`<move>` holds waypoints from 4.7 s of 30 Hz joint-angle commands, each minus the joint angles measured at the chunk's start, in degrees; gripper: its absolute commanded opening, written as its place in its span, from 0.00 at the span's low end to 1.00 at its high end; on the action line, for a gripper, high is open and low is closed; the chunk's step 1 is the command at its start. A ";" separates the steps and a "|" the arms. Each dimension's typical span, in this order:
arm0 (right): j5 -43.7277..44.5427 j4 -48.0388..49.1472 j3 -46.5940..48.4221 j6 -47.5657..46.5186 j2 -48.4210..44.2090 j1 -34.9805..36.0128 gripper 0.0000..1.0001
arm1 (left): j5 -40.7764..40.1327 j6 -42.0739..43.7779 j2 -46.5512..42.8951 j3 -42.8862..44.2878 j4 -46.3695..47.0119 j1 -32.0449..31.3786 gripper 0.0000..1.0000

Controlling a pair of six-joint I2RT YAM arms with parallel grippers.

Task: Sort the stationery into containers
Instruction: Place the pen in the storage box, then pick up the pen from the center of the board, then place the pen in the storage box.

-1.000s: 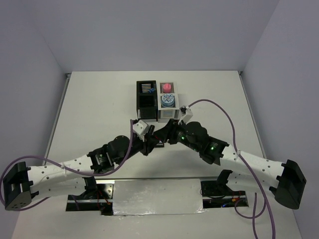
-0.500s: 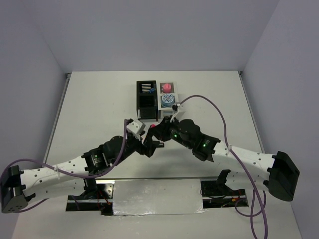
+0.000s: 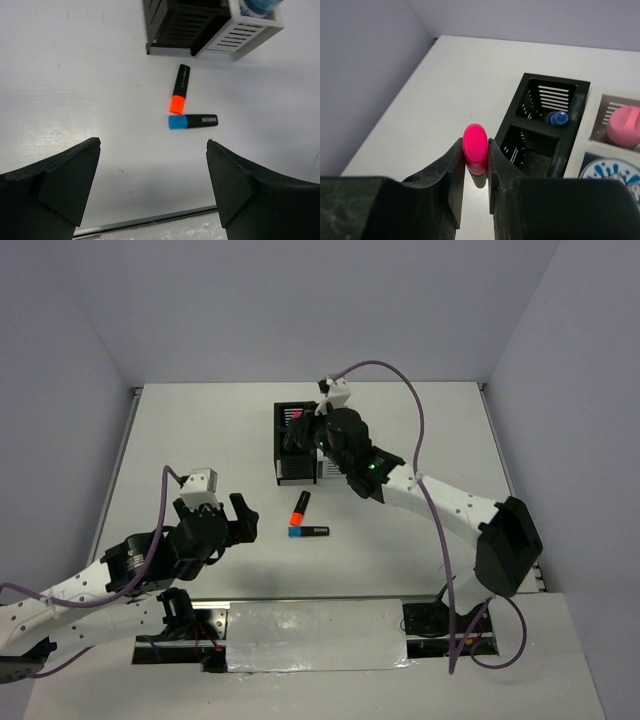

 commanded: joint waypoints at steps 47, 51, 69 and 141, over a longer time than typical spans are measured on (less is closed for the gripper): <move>-7.44 -27.03 -19.09 4.71 -46.86 -4.36 0.87 | 26.15 18.26 51.80 7.66 32.40 16.25 0.79; -7.80 -29.50 -19.97 5.16 -50.91 -4.27 0.87 | 25.00 17.38 56.46 9.07 31.09 16.42 0.73; -7.53 -31.26 -21.03 5.16 -54.00 -4.36 0.88 | 23.42 15.53 60.25 7.23 31.61 17.04 0.42; 0.55 2.31 3.72 -5.45 2.05 -2.95 0.00 | 14.62 11.48 4.28 6.97 1.99 8.07 0.99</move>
